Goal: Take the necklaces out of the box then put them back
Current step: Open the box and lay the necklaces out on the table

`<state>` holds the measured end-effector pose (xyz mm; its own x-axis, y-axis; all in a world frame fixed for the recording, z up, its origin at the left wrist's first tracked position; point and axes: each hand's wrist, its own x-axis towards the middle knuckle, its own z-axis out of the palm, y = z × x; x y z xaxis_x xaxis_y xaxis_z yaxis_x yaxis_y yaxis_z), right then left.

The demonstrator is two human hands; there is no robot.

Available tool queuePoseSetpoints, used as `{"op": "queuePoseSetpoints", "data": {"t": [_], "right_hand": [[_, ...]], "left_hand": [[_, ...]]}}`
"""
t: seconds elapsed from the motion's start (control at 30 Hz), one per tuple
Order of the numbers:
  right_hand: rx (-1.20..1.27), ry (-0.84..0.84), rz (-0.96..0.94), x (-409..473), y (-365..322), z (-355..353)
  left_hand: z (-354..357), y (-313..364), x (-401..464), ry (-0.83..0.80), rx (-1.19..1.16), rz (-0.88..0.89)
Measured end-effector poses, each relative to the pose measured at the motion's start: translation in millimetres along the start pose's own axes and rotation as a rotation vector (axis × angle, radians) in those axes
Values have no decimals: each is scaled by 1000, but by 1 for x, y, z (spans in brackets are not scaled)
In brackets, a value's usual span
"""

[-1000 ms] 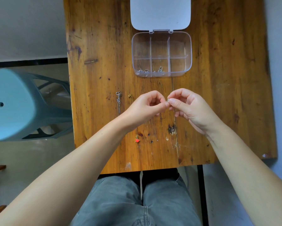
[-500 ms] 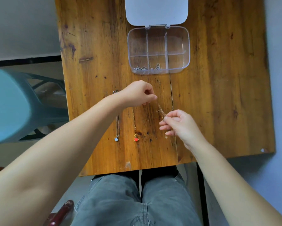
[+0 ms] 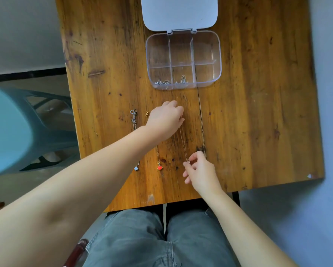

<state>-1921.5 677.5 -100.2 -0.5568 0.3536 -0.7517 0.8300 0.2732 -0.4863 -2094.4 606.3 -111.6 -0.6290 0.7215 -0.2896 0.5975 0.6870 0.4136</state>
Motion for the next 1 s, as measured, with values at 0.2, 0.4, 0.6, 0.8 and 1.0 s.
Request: {"op": "queuePoseSetpoints", "data": {"t": [0.2, 0.4, 0.6, 0.8, 1.0], "right_hand": [[-230, -76, -76, 7, -32, -36], [-257, 157, -575, 61, -150, -79], [-852, -69, -693, 121, -206, -42], [-943, -245, -620, 132, -212, -43], [-885, -316, -683, 128, -215, -58]], "left_hand": [[-16, -11, -9, 123, 9, 87], [-47, -44, -10, 384, -166, -154], [-46, -58, 0, 380, -313, -190], [-47, -61, 3, 372, -351, -209], [-52, -57, 1, 363, -356, -221]]}}
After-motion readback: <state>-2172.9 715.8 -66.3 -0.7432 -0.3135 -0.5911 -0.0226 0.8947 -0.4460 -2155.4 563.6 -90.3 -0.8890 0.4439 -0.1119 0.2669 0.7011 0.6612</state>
